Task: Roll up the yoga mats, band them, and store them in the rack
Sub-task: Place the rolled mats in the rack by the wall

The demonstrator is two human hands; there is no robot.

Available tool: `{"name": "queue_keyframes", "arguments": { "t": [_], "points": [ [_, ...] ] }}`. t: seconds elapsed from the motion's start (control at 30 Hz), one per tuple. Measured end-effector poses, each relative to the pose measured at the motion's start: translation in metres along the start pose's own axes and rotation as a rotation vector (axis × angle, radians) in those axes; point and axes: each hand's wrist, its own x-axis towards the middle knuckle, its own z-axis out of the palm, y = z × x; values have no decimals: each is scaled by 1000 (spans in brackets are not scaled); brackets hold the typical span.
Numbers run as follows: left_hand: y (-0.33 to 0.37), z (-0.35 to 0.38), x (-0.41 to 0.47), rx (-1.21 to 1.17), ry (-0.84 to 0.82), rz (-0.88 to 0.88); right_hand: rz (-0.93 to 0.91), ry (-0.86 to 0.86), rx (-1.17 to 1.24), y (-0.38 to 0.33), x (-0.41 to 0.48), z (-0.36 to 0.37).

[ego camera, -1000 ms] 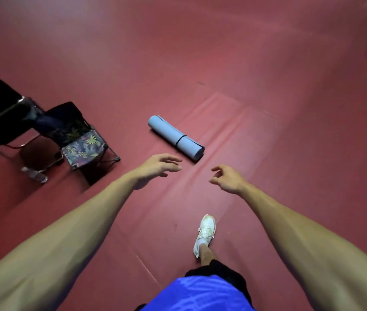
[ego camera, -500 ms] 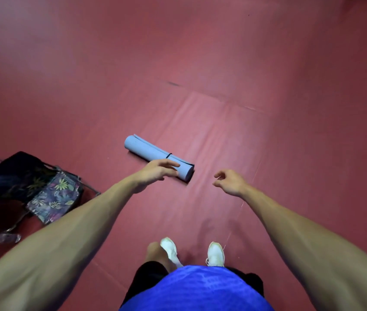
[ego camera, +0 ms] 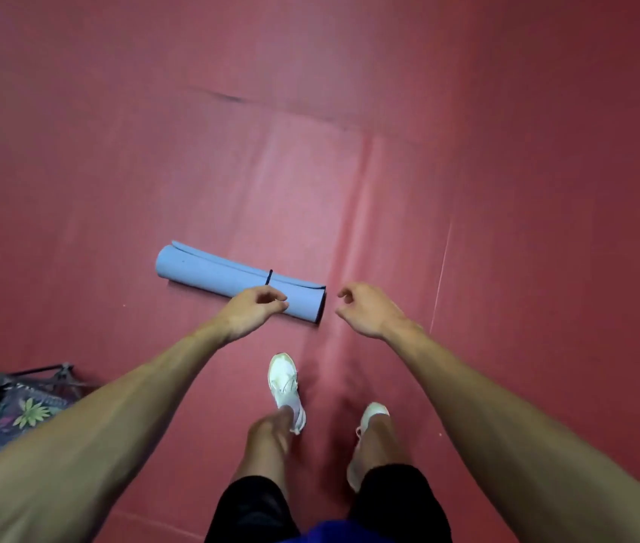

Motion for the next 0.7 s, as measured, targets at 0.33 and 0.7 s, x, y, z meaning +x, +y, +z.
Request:
{"name": "queue_keyframes", "arguments": {
  "t": [0.33, 0.7],
  "points": [
    [-88, 33, 195, 189, -49, 3, 150, -73, 121, 78, 164, 117],
    [-244, 127, 410, 469, 6, 131, 441, 10, 585, 199, 346, 326]
  ]
}}
